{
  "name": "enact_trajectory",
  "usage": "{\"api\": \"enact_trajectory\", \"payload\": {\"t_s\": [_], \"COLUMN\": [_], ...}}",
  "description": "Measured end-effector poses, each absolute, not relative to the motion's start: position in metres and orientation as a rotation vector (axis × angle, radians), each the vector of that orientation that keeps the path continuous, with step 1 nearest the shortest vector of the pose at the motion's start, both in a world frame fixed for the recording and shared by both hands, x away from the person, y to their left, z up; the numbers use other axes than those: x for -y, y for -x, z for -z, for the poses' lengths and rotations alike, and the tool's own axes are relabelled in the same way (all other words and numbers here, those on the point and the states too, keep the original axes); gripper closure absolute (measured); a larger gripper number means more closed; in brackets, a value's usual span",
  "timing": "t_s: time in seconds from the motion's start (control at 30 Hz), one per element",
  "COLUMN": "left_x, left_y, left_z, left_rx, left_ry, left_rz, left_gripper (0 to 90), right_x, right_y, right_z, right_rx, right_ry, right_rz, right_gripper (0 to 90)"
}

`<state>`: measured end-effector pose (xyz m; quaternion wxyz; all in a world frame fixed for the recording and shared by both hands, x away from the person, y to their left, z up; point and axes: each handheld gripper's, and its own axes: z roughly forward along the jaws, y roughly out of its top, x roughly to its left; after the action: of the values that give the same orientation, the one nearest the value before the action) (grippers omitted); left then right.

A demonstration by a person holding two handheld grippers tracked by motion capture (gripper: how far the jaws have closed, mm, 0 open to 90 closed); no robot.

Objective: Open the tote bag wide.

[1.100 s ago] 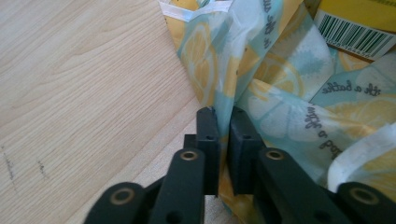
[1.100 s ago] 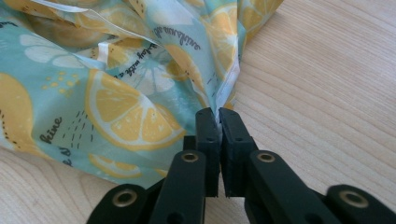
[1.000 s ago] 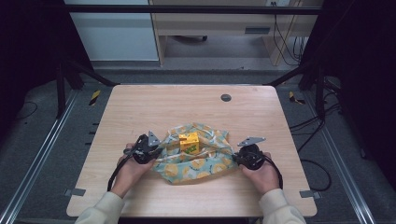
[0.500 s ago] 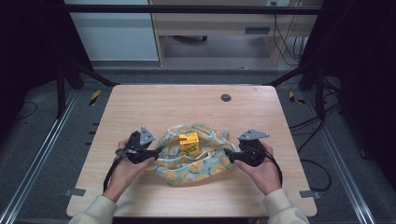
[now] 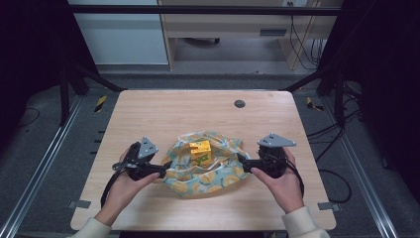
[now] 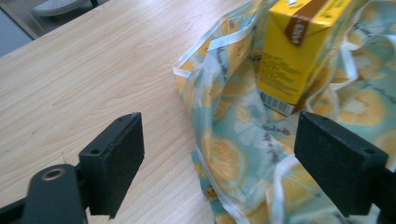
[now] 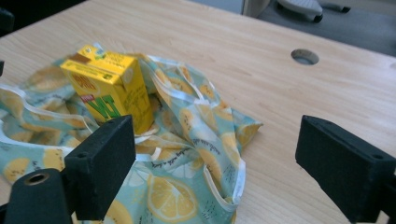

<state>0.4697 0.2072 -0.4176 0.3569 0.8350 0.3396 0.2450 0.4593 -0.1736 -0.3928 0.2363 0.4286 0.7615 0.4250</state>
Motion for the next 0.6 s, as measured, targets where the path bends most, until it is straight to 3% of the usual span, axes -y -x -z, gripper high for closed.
{"api": "enact_trajectory", "payload": {"t_s": [0.6], "left_x": [-0.235], "left_y": [-0.437], "left_z": [0.405], "left_rx": [-0.827], "left_ry": [-2.177], "left_rz": [-0.635], "left_gripper": [5.3], "right_x": [0.202], "right_y": [-0.427], "right_z": [0.373], "right_rx": [-1.958], "right_ry": [-1.201], "right_rz": [-1.158], "right_gripper": [4.4]}}
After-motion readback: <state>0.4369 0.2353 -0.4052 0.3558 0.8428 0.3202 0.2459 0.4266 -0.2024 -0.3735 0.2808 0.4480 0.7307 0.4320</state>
